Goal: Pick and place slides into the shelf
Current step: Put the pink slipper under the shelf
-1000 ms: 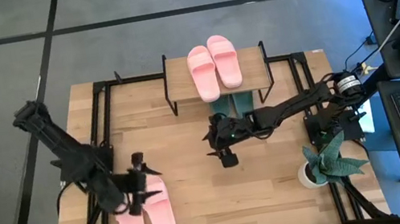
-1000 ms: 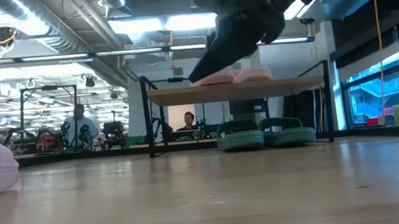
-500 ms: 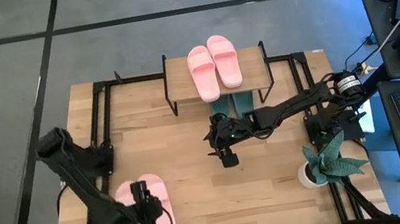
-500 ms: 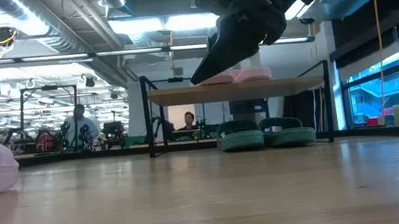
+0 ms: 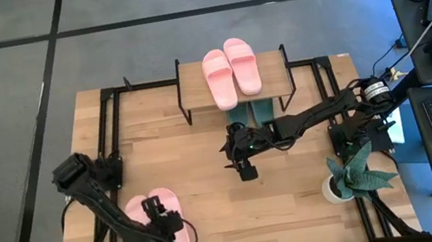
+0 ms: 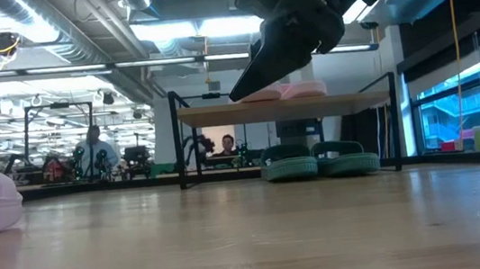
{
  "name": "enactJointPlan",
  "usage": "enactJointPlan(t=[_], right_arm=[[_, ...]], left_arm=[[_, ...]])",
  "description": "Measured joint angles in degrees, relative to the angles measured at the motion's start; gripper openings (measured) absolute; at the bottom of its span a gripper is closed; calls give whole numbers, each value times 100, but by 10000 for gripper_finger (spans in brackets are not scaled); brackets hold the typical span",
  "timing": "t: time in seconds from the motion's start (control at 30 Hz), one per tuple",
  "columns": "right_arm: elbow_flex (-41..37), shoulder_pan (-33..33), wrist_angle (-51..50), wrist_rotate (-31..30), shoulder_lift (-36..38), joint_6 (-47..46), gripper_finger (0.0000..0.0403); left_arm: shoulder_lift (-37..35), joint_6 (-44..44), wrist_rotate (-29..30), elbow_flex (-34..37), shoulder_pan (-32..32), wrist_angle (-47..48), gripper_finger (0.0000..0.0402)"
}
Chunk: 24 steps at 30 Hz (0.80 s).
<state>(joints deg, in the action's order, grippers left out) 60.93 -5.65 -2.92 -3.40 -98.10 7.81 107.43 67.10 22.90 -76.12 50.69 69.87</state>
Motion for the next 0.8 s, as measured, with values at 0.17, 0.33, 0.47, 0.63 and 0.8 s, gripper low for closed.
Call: enactJointPlan(t=[0.17,0.33,0.47,0.63,0.8], right_arm=[[0,-2,-4,0,0,-4,268],[0,-2,-51,0,0,-4,268],[1,-2,-168,0,0,-7,268],[2,-2,-286,0,0,-151,268],[2,-2,-650,2,145,-214,268]], left_arm=[[268,-155,-289,2,-179,457,236],[414,-306,-623,2,-342,662,224],[420,-633,-522,2,-438,663,177],[420,-883,-497,2,-590,722,85],[419,-1213,-344,2,-705,783,11]])
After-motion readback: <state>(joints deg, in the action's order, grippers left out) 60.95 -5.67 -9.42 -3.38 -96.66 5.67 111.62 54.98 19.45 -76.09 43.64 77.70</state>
